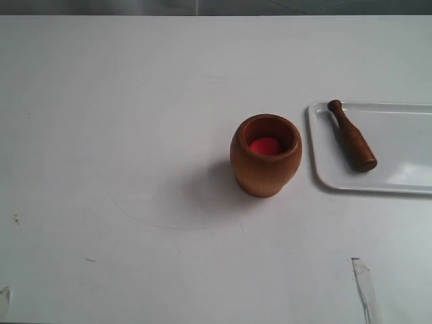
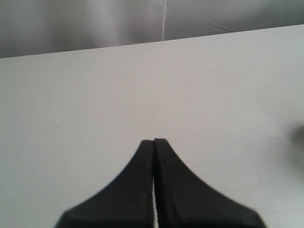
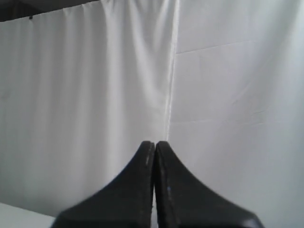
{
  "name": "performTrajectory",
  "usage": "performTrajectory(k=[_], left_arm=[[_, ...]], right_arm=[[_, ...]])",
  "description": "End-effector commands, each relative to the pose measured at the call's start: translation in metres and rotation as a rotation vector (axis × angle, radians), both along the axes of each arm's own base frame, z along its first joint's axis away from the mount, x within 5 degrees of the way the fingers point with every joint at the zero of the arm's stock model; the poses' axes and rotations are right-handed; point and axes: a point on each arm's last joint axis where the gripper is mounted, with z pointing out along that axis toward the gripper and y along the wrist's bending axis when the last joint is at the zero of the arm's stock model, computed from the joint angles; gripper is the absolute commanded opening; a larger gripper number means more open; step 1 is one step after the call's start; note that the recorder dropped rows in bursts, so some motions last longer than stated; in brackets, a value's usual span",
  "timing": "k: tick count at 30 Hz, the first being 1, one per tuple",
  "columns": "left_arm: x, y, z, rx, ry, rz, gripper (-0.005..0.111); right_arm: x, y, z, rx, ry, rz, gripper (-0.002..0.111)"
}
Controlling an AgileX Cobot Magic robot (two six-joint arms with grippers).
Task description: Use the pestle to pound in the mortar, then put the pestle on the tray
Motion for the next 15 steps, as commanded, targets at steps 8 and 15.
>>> performTrajectory(k=[8,15], left_arm=[[0.000,-0.001,0.000,-0.015,-0.004,-0.006,0.000],[0.000,-0.001,0.000,-0.015,-0.004,-0.006,0.000]], right_arm=[[0.018,-0.008,-0.051,0.091,0.159,-0.294,0.000],[0.023,-0.012,-0.066,0.125,0.205,-0.356,0.000]])
